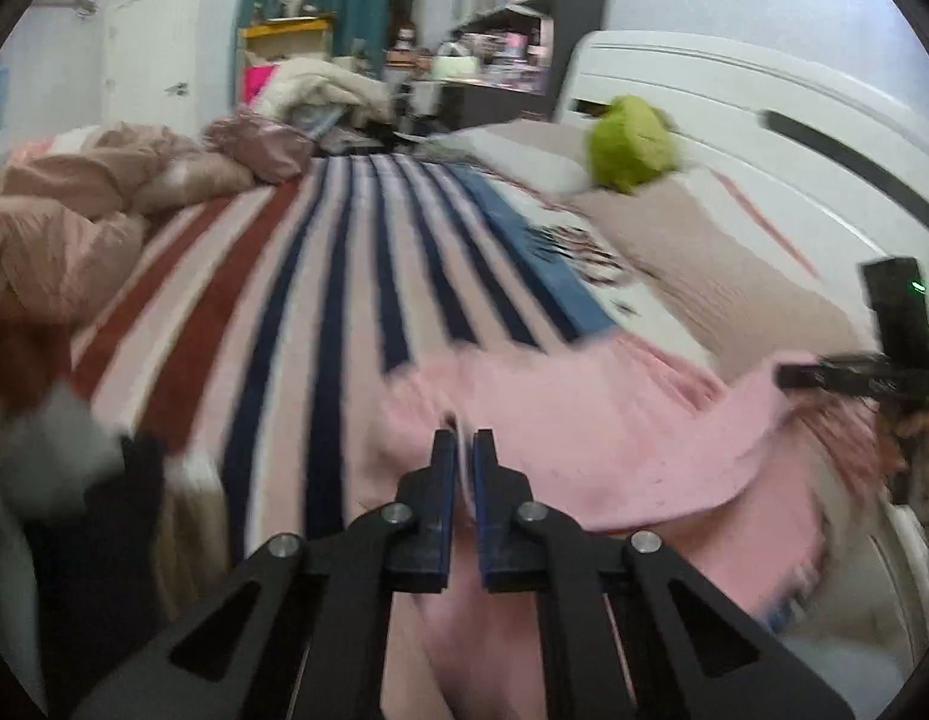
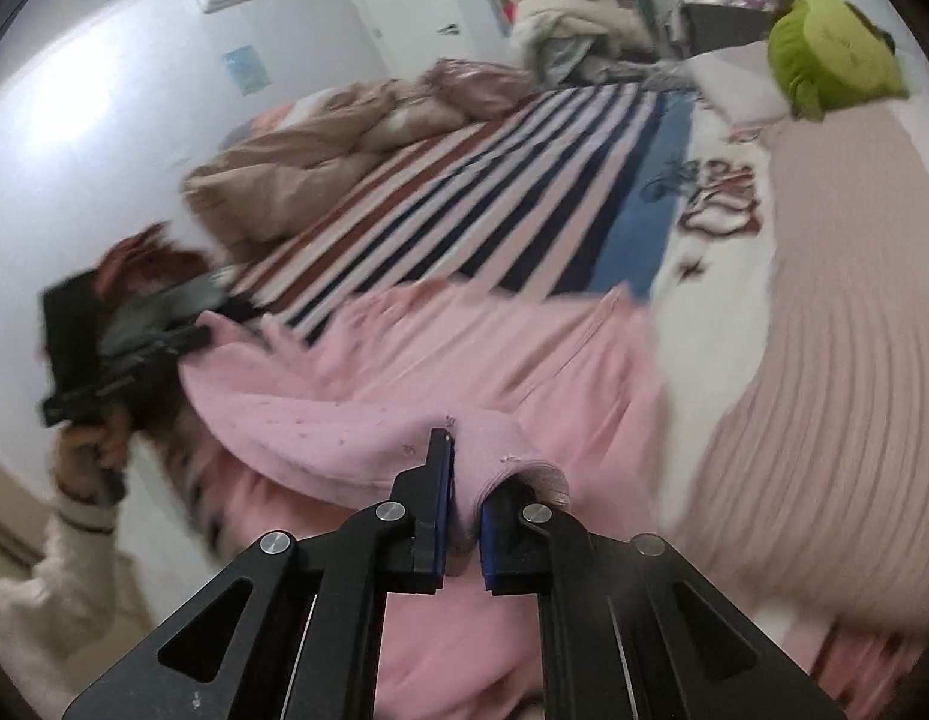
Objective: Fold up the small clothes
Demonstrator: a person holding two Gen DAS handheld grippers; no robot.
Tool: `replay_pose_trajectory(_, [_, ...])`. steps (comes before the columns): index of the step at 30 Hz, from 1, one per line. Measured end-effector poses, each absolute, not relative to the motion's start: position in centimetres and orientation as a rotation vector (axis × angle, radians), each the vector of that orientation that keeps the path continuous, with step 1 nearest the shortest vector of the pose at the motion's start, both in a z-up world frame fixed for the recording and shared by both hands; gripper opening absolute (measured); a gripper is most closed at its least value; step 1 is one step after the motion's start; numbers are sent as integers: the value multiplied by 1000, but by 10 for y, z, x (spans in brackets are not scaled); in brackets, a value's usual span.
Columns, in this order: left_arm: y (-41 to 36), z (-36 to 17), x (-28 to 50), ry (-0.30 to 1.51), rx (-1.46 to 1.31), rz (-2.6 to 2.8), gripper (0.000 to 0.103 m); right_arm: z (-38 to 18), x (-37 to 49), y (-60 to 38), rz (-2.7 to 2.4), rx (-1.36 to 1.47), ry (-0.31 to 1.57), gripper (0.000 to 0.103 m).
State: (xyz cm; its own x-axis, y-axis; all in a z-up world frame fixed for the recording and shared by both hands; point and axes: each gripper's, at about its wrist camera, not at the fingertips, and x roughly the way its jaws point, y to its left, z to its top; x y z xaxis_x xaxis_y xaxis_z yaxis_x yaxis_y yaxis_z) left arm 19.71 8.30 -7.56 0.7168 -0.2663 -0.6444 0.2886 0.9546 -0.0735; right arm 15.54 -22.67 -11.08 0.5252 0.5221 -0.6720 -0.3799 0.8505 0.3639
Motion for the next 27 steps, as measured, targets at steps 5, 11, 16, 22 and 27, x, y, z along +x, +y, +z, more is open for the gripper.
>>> replay_pose_trajectory(5, [76,-106,304,777,18,-200,8,-144,253,-239,379,185,878,3])
replay_pose_trajectory(11, [79,-156,343,894,-53,-202,65,-189,291,-235,304,155,1005,42])
replay_pose_trajectory(16, [62,-152,298,854,33,-401,78,-167,254,-240,298,156,915,83])
replay_pose_trajectory(22, [44,-161,268,857,189,-380,45,-177,238,-223,330,110,983,58])
replay_pose_trajectory(27, [46,-152,257,789,217,-309,7,-183,229,-213,275,6,938,3])
